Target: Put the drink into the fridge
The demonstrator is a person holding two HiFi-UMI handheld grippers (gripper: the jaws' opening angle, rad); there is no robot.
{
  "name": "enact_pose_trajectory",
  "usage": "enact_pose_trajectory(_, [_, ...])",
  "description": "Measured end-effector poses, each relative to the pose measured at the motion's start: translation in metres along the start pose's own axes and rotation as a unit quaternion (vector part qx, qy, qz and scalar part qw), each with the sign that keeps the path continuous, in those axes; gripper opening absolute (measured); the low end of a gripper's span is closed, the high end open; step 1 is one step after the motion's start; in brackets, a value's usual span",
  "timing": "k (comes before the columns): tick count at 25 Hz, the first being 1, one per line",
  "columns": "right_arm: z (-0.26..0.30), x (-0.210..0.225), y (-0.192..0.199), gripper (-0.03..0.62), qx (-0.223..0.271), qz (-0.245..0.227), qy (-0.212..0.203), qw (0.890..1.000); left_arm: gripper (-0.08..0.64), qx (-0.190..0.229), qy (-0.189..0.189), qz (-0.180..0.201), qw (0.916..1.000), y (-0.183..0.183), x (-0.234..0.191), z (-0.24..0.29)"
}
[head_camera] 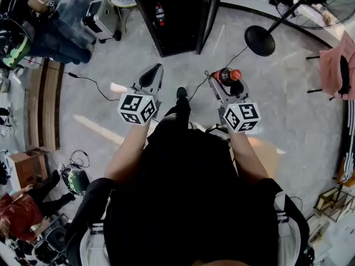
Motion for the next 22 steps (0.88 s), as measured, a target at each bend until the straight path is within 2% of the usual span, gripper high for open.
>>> enact_pose_trajectory(4, [0.027, 0.003, -0.005, 0.304, -0.006, -0.006, -0.008, 1.000, 0.015, 0.002, -0.010, -0.022, 0.9997, 0.008, -0.021, 0.013])
enact_pose_trajectory(8, [0.063, 0.012, -0.016, 0.304, -0.011, -0.038, -0.014, 0.999, 0.015, -0.008, -0.010, -0.037, 0.9992, 0.015, -0.047, 0.040])
enact_pose_trajectory(13, [0.125, 0.021, -0.020, 0.302, -0.028, -0.028, -0.027, 0.999, 0.015, -0.007, -0.012, -0.053, 0.9985, 0.017, -0.091, 0.080])
enact_pose_trajectory(19, [0.203, 0.029, -0.043, 0.302, -0.032, -0.038, -0.030, 0.998, 0.015, -0.008, -0.002, -0.044, 0.9990, 0.002, -0.145, 0.135])
enact_pose_trajectory(22, [0.238, 0.041, -0.056, 0.302, -0.034, -0.042, -0.025, 0.998, 0.015, -0.013, 0.001, -0.026, 0.9996, -0.005, -0.168, 0.169])
Point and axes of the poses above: the fingertips, and each gripper's own axes: z forward along the fingers, x to its right, y out of its underside, the point moved 5 cm from there along -z, backward along the fingers, and after that the axes turned 12 degrees about y, right-handed, at the moved point
